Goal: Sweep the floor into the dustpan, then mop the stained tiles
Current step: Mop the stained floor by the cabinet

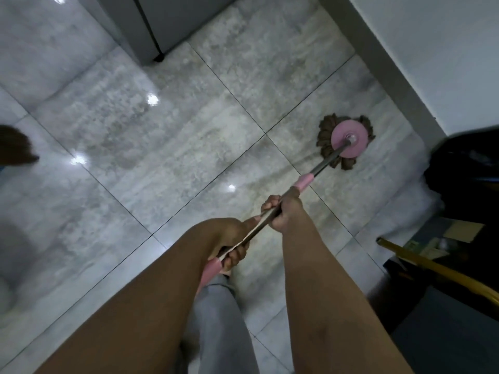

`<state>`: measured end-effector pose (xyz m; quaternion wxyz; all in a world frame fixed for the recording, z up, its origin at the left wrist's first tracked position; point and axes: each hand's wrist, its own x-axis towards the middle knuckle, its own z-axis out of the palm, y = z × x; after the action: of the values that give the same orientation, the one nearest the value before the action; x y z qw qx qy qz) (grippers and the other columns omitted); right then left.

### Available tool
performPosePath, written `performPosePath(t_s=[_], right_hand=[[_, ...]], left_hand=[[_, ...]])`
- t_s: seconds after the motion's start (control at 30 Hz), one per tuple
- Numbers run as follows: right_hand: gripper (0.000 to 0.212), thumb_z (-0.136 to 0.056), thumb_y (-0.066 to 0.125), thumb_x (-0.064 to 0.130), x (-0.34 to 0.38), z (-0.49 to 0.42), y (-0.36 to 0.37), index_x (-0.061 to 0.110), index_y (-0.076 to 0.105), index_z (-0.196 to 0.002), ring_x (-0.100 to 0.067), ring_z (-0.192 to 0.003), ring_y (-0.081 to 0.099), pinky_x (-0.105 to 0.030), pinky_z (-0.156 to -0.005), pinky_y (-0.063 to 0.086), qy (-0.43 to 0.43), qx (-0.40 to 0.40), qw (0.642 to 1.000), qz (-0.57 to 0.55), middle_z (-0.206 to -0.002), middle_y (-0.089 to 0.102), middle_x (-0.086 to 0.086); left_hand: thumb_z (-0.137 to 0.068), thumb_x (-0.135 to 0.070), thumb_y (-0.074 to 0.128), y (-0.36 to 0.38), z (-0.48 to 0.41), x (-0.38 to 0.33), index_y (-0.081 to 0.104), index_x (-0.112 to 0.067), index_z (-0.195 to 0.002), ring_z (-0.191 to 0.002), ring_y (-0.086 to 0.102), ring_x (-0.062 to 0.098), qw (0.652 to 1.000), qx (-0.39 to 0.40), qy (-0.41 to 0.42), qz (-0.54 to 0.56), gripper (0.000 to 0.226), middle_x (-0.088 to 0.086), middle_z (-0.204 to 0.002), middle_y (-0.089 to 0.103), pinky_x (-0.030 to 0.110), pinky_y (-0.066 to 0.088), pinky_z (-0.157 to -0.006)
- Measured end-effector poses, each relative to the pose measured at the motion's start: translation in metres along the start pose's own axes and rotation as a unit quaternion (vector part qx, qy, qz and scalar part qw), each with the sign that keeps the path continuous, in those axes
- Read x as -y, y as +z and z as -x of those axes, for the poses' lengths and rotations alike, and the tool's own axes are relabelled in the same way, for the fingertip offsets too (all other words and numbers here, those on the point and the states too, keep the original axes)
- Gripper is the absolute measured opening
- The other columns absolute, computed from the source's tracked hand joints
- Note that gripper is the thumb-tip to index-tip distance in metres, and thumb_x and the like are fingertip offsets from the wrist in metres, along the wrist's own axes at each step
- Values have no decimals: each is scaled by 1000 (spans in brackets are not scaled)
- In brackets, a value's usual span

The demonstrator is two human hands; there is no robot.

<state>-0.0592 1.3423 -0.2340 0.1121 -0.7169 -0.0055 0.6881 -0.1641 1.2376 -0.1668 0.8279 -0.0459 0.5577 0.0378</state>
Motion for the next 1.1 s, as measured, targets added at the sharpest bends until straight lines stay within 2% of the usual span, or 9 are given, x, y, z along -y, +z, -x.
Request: performPosePath(t_s=[0.07, 0.13, 0.23, 0.3, 0.37, 0.5, 0.67, 0.9, 1.1], right_hand=[[105, -60, 33, 93, -29, 11, -2, 20, 41, -135, -14, -35, 30, -30, -73, 44, 4, 7, 1000, 2, -45, 29, 3], [95, -51, 33, 97, -61, 22, -2, 24, 50, -110, -14, -34, 31, -30, -68, 48, 6, 23, 1000, 5, -45, 29, 3], [88, -41, 27, 100, -118, 45, 3, 20, 40, -75, -14, -33, 33, -52, -64, 55, 14, 44, 999, 18, -44, 30, 3], [91, -40, 26, 99, -162, 60, 10, 18, 41, -77, -14, -34, 32, -42, -65, 52, 14, 46, 998, 27, -44, 30, 3], [82, -59, 26, 94, -210, 76, 19, 16, 39, -83, -14, -39, 30, -34, -75, 41, 9, 45, 999, 23, -44, 29, 2], [77, -69, 24, 91, -318, 114, 39, 15, 38, -77, -15, -43, 31, -39, -88, 40, 35, 71, 996, 52, -45, 32, -1], [81, -58, 28, 91, -400, 153, 55, 18, 42, -89, -16, -39, 33, -24, -54, 41, 83, 83, 991, 57, -45, 33, -1], [93, -73, 34, 86, -352, 133, 32, 14, 46, -130, -17, -35, 36, -21, -46, 43, 72, 87, 990, 90, -44, 35, -1], [64, -91, 29, 71, -231, 79, -36, 9, 47, -91, -17, -35, 36, -21, -45, 41, 33, 71, 992, 95, -40, 36, -2]], left_hand=[[-85, -78, 35, -4, 7, 32, 40, -17, -66, -32, 29, 10, 1000, -6, 6, -3, 64, -2, -43, 33, 12, 27, -38], [-85, -79, 34, -10, 15, 65, 37, -17, -64, -32, 28, 11, 1000, -11, 9, -3, 65, -2, -44, 32, 12, 27, -38], [-86, -79, 30, -23, 33, 119, 33, -18, -59, -33, 26, 11, 1000, -17, 6, -3, 66, -2, -44, 29, 11, 25, -40], [-85, -80, 30, -33, 46, 162, 34, -19, -58, -34, 24, 11, 1000, -31, 3, 3, 67, -2, -45, 28, 10, 23, -41], [-84, -80, 30, -47, 61, 210, 34, -19, -57, -33, 26, 11, 999, -47, 5, 0, 67, -2, -46, 29, 10, 24, -41], [-83, -80, 33, -77, 100, 317, 35, -20, -54, -35, 25, 11, 997, -75, -18, 26, 67, -2, -48, 30, 13, 22, -42], [-84, -79, 35, -100, 137, 399, 40, -19, -59, -38, 25, 12, 990, -100, -63, 81, 65, 0, -51, 28, 16, 21, -45], [-84, -76, 41, -72, 115, 359, 41, -17, -61, -37, 23, 11, 993, -91, -38, 72, 63, 0, -51, 28, 16, 24, -41], [-85, -75, 41, 10, 53, 254, 41, -17, -63, -34, 26, 11, 998, -47, -6, 50, 62, -3, -49, 30, 14, 26, -37]])
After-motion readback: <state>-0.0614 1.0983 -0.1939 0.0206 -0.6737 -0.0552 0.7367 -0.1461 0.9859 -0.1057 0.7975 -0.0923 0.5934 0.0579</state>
